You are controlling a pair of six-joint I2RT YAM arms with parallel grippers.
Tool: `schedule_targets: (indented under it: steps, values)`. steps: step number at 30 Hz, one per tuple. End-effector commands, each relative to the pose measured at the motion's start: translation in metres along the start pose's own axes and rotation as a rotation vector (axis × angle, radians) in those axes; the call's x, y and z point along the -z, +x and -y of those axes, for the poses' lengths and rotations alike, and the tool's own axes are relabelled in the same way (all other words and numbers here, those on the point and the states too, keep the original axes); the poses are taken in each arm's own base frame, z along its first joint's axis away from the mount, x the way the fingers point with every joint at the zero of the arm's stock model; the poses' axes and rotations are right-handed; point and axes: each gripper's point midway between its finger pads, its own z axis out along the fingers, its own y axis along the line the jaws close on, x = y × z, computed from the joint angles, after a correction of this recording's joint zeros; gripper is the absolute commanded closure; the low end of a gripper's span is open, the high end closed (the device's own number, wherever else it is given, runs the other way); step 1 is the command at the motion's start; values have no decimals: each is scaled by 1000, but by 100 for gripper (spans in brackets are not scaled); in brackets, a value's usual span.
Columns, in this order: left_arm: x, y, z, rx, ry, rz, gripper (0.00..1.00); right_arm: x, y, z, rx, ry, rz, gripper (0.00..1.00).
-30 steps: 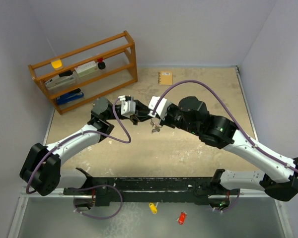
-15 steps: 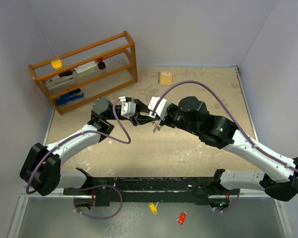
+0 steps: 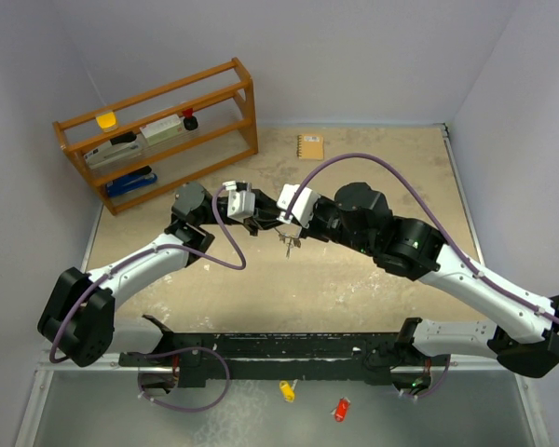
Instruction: Remove the keys from the keyring
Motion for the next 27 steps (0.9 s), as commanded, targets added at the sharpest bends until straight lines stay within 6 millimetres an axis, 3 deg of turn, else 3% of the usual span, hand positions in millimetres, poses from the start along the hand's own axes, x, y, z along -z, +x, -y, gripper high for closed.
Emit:
schedule_targets:
  steps: [1, 8, 22, 27]
  values:
    - [-3, -3, 8, -10, 64, 4, 91, 21, -41, 33, -9, 113, 153, 100]
    - [-3, 0, 11, 4, 80, -9, 91, 21, -42, 34, -7, 122, 156, 100]
    - [4, 14, 16, -26, 118, -127, 82, 20, -43, 36, -5, 128, 156, 100]
    - [5, 8, 15, -48, 109, -122, 82, 19, -42, 35, -4, 125, 151, 100]
